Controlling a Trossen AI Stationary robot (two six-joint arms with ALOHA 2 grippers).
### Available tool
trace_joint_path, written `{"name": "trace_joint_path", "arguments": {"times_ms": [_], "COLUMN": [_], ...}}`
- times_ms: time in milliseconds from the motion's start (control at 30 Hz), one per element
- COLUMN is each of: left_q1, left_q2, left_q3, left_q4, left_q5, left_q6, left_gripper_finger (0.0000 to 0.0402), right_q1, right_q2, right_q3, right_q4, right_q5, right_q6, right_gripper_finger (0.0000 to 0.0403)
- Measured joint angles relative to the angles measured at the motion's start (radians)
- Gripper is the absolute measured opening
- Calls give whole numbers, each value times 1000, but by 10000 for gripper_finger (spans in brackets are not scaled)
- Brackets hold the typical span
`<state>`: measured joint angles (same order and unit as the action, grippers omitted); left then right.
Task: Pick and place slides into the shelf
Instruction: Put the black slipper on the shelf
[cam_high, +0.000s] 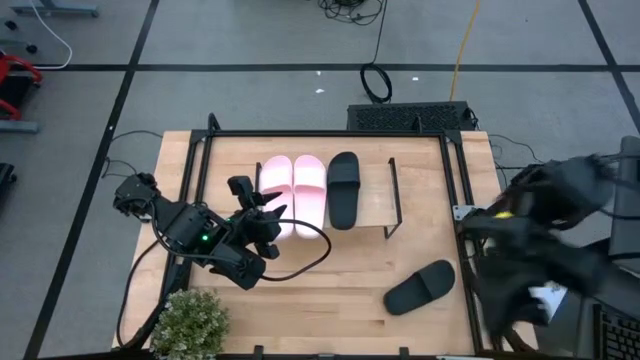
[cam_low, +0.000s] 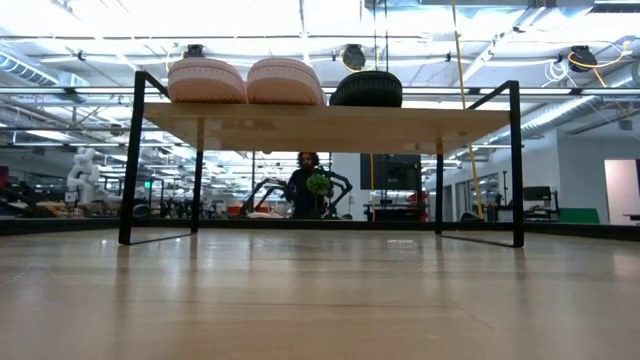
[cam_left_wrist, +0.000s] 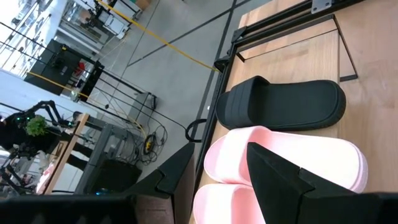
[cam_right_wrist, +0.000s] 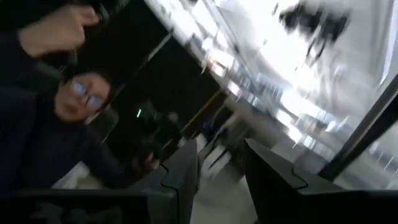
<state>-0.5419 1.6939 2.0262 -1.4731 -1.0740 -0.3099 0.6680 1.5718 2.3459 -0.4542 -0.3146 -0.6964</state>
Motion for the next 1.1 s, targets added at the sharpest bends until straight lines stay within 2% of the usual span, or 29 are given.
{"name": "trace_joint_path", "arguments": {"times_ms": [67,133,300,367,767,967,1100], "left_q1": [0,0,0,0,0,0,0], "left_q2": [0,0,0,0,0,0,0], "left_q3": [0,0,0,0,0,0,0], "left_q4": [0,0,0,0,0,0,0], "left_q5": [0,0,0,0,1,1,1], "left_q6": [0,0,0,0,-6,-3,-3], "left_gripper_finger": [152,152,152,152,152,152,152], "right_q1": [-13,-20,-19,-14,-13,-13,-13], "right_q2": [18,36,65,68,70,112,136], "right_q3": [-1,-1,-1,-2,0,0,-17], "right_q4": [-44,-90,-221,-285,-530,-750,-879], "right_q5": [17,85,402,464,480,600,597], "right_q6": [44,86,143,193,606,870,1073], "right_gripper_finger": [121,121,121,121,121,121,121]}}
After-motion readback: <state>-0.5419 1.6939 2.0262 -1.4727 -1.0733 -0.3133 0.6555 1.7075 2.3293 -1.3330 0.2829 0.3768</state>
